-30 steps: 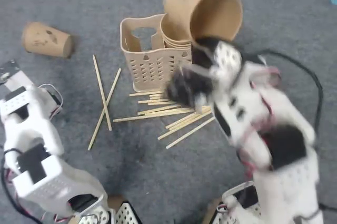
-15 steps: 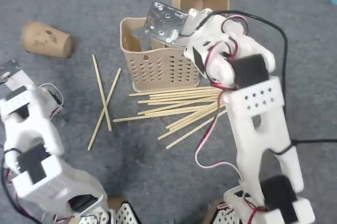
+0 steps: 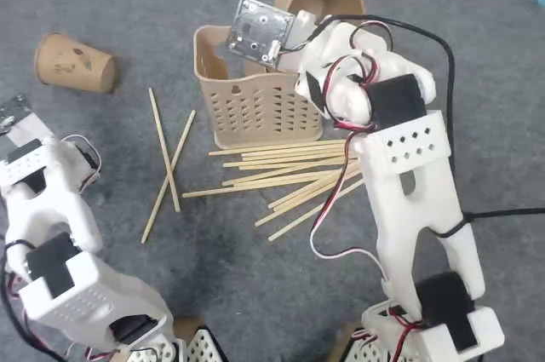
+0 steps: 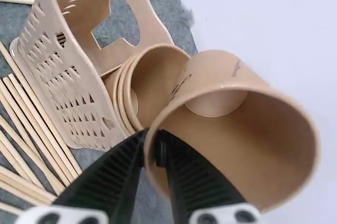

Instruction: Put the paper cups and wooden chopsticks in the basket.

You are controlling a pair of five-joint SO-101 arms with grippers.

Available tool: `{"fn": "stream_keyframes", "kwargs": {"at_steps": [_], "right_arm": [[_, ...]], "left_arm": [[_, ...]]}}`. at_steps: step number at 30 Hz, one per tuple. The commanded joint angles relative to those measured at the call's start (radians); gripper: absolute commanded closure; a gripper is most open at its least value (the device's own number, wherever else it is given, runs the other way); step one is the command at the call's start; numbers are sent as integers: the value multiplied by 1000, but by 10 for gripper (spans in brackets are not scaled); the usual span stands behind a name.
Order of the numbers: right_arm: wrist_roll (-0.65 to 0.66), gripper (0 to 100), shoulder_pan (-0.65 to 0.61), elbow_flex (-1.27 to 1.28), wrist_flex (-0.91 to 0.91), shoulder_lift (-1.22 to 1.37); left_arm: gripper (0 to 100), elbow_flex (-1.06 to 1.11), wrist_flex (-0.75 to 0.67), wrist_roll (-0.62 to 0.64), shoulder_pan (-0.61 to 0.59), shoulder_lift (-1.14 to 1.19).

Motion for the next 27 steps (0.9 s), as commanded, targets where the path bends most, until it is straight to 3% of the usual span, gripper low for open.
{"fn": "stream_keyframes", "kwargs": {"at_steps": [1,9,24,27], "right_arm": [[18,991,7,-48,28,-114],[20,991,5,-48,51,-154],[15,986,5,-61,44,2],[0,927,5,-129,74,8]], "left_arm": [[899,-38,-18,8,11,-3],[899,-38,-18,8,12,-3],[899,-38,-18,8,12,-3],[899,-38,-20,8,12,-3]]}}
